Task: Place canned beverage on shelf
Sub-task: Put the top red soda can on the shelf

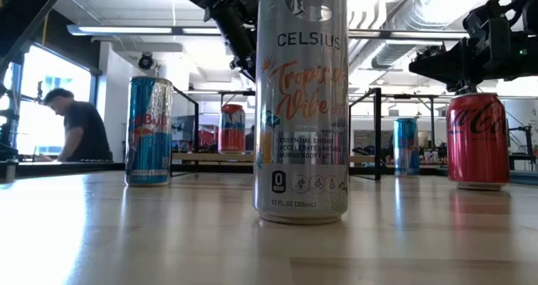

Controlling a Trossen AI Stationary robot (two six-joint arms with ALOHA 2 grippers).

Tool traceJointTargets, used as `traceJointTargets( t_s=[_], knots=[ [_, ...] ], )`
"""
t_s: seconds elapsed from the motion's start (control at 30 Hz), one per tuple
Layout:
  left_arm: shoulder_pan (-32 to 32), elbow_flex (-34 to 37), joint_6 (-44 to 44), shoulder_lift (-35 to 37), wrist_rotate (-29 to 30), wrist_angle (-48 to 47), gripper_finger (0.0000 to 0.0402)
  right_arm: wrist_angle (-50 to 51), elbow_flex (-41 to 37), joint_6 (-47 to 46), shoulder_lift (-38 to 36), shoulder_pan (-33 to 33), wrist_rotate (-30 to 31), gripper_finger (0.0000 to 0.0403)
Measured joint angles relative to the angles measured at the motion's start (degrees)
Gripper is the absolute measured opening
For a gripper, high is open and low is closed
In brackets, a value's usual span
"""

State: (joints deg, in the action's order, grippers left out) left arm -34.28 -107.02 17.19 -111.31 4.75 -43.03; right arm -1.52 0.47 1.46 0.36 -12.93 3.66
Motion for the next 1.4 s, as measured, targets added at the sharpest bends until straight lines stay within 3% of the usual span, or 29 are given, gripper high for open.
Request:
traceJointTargets(
  t_s=[0.57, 0.8, 1.13, 1.4],
  knots=[
    [-0.9, 0.0, 1.0, 6.4, 1.8, -3.7, 0.0, 0.0, 0.0, 0.0, 0.0, 0.0, 0.0, 0.0],
    [-4.0, 0.1, 1.5, 3.4, -2.8, -6.3, 0.0, 0.0, 0.0, 0.0, 0.0, 0.0, 0.0, 0.0],
    [-9.0, 0.0, 2.5, 0.7, -2.8, -3.4, 0.0, 0.0, 0.0, 0.0, 0.0, 0.0, 0.0, 0.0],
    [-9.2, 0.0, 3.5, -0.4, -2.8, -3.6, 0.0, 0.0, 0.0, 0.0, 0.0, 0.0, 0.0, 0.0]
  ],
)
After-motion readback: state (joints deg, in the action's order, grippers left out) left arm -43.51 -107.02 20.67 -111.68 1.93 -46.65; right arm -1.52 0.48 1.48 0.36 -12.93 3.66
